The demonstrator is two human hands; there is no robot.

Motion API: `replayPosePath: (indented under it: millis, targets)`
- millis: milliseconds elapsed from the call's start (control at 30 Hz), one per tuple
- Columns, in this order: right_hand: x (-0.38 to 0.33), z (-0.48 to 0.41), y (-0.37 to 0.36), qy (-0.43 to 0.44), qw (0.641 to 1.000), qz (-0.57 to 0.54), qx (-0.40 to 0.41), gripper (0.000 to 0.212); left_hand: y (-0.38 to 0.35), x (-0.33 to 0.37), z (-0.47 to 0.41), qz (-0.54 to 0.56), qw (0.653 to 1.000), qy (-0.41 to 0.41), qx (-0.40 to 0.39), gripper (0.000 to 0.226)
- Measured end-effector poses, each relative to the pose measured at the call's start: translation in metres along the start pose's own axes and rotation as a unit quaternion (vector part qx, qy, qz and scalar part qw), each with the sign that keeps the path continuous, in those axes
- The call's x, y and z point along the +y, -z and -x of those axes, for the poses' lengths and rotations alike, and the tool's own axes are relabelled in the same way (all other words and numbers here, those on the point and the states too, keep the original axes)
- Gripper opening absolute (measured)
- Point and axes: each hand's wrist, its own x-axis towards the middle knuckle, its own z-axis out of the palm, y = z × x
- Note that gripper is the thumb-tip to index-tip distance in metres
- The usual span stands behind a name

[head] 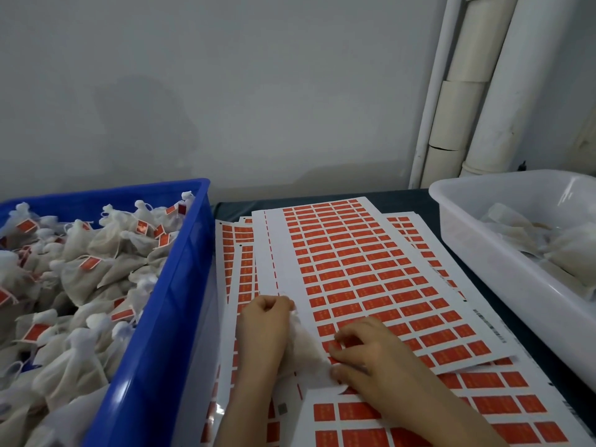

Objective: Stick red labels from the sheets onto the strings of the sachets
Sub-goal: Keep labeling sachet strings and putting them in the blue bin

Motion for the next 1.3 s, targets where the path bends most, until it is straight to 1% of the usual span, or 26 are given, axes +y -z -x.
replayPosePath:
  millis: [133, 400, 633, 733, 867, 967, 1100, 1200, 1300]
  targets:
    - [-0.002, 0.001, -0.001, 0.01, 1.0, -0.019, 0.017, 0.035, 0.0, -0.001, -0.001, 0.001, 1.0, -0.003, -0.002, 0.021]
    - [-0.003, 0.001, 0.001, 0.044, 0.999, -0.009, 0.028, 0.036, 0.0, -0.001, 0.0, -0.001, 1.0, -0.007, -0.005, 0.018]
    - [-0.004, 0.0, 0.002, 0.052, 0.998, -0.011, 0.03, 0.032, 0.0, 0.0, 0.001, -0.001, 1.0, -0.01, -0.006, 0.019]
    - [-0.005, 0.0, 0.003, 0.035, 0.998, -0.031, 0.033, 0.028, -0.001, 0.0, 0.002, 0.0, 1.0, -0.009, -0.005, 0.02]
    - [-0.009, -0.002, 0.005, -0.014, 0.996, -0.079, 0.035, 0.018, 0.0, 0.0, 0.001, -0.002, 1.0, -0.008, -0.007, 0.018]
    - [-0.009, -0.003, 0.005, -0.037, 0.994, -0.099, 0.027, 0.014, 0.0, 0.001, 0.001, -0.002, 1.0, -0.006, -0.011, 0.018]
    - [-0.009, -0.004, 0.006, -0.047, 0.993, -0.108, 0.017, 0.015, 0.001, 0.002, 0.002, 0.002, 1.0, -0.006, -0.016, 0.018]
    - [-0.008, -0.004, 0.008, -0.046, 0.995, -0.087, 0.008, 0.019, 0.001, 0.002, 0.002, -0.002, 1.0, -0.001, -0.017, 0.018]
    - [-0.008, -0.004, 0.009, -0.04, 0.995, -0.084, -0.022, 0.024, 0.001, 0.002, 0.002, 0.0, 1.0, 0.008, -0.016, 0.019]
